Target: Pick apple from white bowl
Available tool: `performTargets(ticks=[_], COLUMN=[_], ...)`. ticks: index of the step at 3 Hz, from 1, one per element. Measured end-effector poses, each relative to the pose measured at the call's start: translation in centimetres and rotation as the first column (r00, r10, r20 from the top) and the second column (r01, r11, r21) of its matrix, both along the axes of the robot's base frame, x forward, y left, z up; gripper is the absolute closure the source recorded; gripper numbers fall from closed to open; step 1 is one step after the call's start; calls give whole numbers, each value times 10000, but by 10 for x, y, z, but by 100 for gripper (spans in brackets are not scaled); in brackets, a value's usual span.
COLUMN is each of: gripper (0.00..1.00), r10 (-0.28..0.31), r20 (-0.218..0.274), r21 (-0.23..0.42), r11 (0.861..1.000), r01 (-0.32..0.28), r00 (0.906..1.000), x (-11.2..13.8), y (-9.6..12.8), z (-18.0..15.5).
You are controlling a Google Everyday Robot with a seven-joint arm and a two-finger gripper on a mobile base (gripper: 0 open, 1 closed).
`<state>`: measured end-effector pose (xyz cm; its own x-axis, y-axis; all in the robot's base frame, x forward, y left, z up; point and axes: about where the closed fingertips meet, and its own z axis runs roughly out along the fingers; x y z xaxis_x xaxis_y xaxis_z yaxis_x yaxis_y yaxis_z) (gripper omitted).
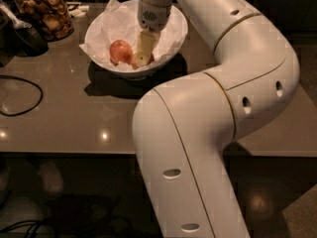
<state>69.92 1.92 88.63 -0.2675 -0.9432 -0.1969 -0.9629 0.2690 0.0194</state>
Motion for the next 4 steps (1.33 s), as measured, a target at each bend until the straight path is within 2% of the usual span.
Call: performTargets(ticks=[4], gripper=[30], r10=[77], r20=[-509], r21=[-31], r11=[10000], r01=[-78], r00=[9987], x=[-2], y=[4], z=[-19])
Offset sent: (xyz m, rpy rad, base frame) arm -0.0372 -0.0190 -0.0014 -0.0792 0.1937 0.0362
